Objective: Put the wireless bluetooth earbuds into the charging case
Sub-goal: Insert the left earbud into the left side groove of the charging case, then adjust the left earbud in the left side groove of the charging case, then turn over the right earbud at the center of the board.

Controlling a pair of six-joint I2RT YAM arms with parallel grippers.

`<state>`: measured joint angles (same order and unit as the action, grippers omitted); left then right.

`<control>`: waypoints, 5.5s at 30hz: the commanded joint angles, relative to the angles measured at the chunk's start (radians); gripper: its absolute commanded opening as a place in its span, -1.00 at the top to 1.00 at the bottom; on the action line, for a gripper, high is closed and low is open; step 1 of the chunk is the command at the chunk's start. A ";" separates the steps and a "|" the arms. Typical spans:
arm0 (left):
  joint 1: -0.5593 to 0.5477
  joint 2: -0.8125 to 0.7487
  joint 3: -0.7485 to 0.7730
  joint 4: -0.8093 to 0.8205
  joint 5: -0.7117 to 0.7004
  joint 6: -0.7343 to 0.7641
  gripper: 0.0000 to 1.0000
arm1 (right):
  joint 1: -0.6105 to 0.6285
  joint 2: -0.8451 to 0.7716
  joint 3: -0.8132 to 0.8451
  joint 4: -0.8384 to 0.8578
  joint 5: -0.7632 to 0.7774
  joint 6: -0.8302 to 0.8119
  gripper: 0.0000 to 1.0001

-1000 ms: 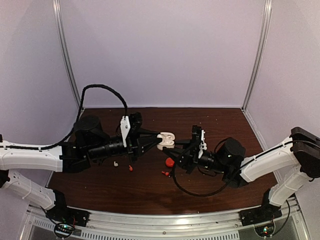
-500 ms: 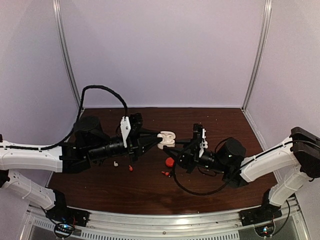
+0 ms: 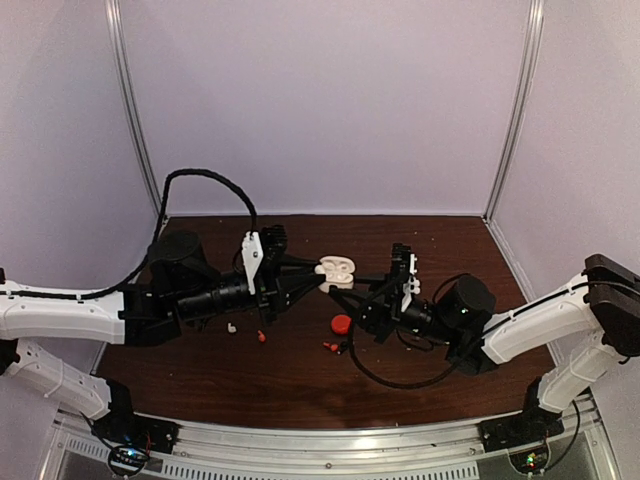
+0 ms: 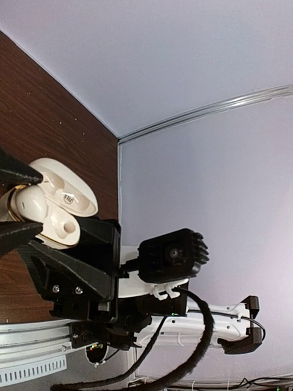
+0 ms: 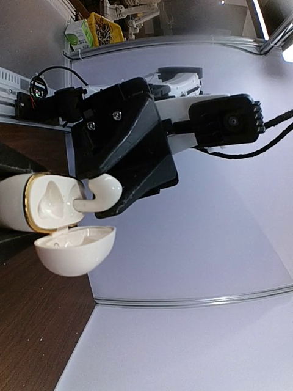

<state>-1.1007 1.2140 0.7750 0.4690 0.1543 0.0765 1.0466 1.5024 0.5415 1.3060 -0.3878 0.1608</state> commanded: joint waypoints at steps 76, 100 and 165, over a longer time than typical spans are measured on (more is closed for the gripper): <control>0.099 0.066 0.171 -0.297 0.244 -0.317 -0.51 | -0.002 -0.090 -0.058 -0.051 -0.121 -0.086 1.00; 0.136 0.034 0.133 -0.272 0.322 -0.292 -0.62 | -0.005 -0.087 -0.058 -0.053 -0.120 -0.085 1.00; 0.529 0.032 -0.017 -0.784 -0.175 -0.754 -0.38 | -0.078 -0.222 -0.205 -0.069 -0.078 -0.005 0.99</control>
<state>-0.6083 1.2545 0.8417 -0.2161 0.1093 -0.5240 0.9829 1.3025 0.3500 1.2621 -0.4786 0.1387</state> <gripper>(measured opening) 0.707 0.225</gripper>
